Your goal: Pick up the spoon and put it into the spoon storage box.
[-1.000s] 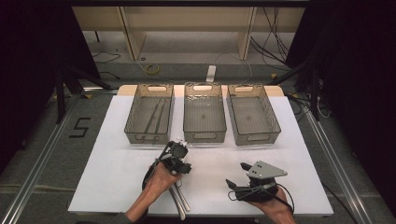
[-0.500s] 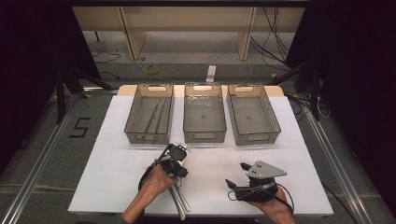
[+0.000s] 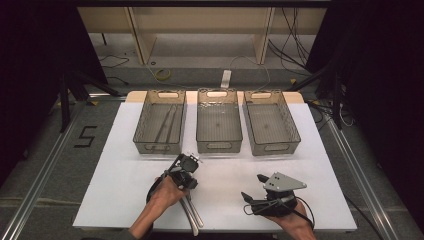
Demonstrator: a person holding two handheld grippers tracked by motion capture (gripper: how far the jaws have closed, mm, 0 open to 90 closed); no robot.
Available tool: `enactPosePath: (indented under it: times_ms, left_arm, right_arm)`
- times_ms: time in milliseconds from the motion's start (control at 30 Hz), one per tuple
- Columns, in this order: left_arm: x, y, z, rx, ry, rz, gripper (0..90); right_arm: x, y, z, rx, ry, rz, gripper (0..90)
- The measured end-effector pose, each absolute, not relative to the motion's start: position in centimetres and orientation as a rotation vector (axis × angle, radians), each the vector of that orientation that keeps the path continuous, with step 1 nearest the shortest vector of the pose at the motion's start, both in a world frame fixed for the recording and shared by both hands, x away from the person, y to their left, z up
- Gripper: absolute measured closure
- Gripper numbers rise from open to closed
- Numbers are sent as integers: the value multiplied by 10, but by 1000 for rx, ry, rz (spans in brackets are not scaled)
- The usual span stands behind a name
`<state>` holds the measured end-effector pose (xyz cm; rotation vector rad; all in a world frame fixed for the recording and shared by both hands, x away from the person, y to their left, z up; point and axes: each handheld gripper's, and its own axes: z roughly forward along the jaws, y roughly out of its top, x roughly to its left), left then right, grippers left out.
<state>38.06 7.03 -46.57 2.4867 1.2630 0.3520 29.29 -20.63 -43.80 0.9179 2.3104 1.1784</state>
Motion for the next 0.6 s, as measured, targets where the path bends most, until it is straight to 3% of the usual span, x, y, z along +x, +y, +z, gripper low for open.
enactPosePath:
  times_ms: [133,300,600]
  left_arm:
    - [383,74,-466,2458,1275,334,735]
    - [385,70,-467,2426,1264,283,834]
    - [385,69,-462,2380,1219,268,840]
  right_arm:
    - [293,-206,-438,919,2309,1180,258]
    - [294,-206,-438,921,2307,1181,258]
    - [294,-208,-437,926,2303,1185,258]
